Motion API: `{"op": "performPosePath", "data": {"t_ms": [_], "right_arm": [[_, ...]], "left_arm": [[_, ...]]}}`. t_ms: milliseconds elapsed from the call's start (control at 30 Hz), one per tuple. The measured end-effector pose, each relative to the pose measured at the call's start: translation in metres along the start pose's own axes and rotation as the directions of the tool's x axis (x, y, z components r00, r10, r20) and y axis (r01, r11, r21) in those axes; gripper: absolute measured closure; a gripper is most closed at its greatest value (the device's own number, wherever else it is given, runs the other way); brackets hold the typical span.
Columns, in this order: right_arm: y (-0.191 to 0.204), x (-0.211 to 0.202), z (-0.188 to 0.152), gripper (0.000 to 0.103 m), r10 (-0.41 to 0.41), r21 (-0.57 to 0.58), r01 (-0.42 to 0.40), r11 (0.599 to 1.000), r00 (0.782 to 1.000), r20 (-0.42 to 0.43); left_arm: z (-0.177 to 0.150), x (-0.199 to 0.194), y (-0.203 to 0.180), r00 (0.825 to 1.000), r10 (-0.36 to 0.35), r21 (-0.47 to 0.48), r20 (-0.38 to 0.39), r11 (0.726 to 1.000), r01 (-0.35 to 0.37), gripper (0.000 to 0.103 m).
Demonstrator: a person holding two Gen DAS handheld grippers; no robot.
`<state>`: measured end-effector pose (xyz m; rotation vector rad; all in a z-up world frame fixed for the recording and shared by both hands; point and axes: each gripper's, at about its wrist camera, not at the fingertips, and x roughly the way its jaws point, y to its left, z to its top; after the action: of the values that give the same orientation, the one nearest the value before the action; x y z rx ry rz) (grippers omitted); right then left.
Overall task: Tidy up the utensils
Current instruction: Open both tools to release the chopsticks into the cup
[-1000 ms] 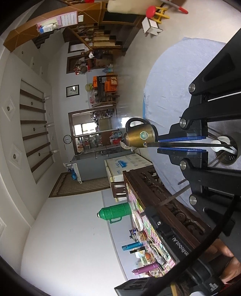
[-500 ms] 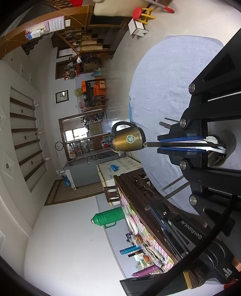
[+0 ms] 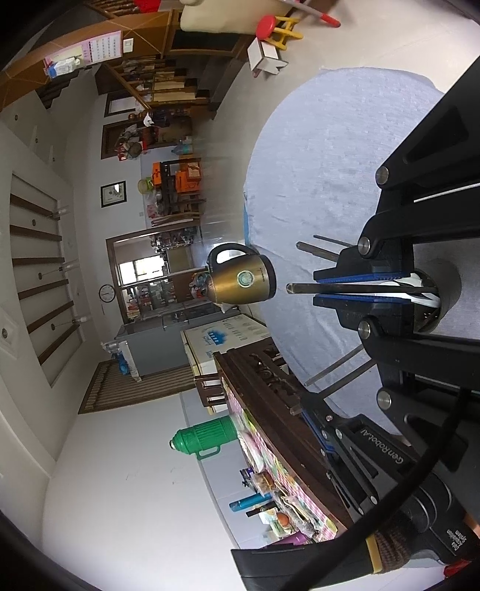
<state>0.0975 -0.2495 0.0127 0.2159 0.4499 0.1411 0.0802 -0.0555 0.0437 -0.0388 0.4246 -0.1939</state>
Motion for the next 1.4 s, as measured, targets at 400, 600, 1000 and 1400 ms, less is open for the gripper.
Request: {"op": "performPosePath", "data": {"t_ms": [400, 600, 1000, 1400], "right_arm": [[-0.005, 0.009, -0.006, 0.096, -0.008, 0.025, 0.009, 1.000, 0.999, -0.038], [-0.005, 0.016, -0.009, 0.096, -0.008, 0.027, 0.009, 1.000, 0.998, -0.060], [-0.008, 0.027, -0.015, 0.096, -0.003, 0.051, 0.009, 0.999, 0.994, -0.108], [-0.013, 0.023, -0.015, 0.077, 0.006, 0.097, 0.004, 0.995, 0.995, -0.098]], "left_arm": [[-0.005, 0.005, -0.001, 1.000, 0.018, 0.008, -0.023, 1.000, -0.018, 0.096], [-0.007, 0.010, 0.001, 0.999, 0.017, 0.007, -0.049, 1.000, -0.017, 0.096], [-0.012, 0.015, 0.004, 0.997, 0.004, -0.003, -0.073, 1.000, -0.004, 0.096], [-0.009, 0.013, 0.009, 0.997, 0.024, -0.014, -0.067, 1.000, -0.025, 0.066]]}}
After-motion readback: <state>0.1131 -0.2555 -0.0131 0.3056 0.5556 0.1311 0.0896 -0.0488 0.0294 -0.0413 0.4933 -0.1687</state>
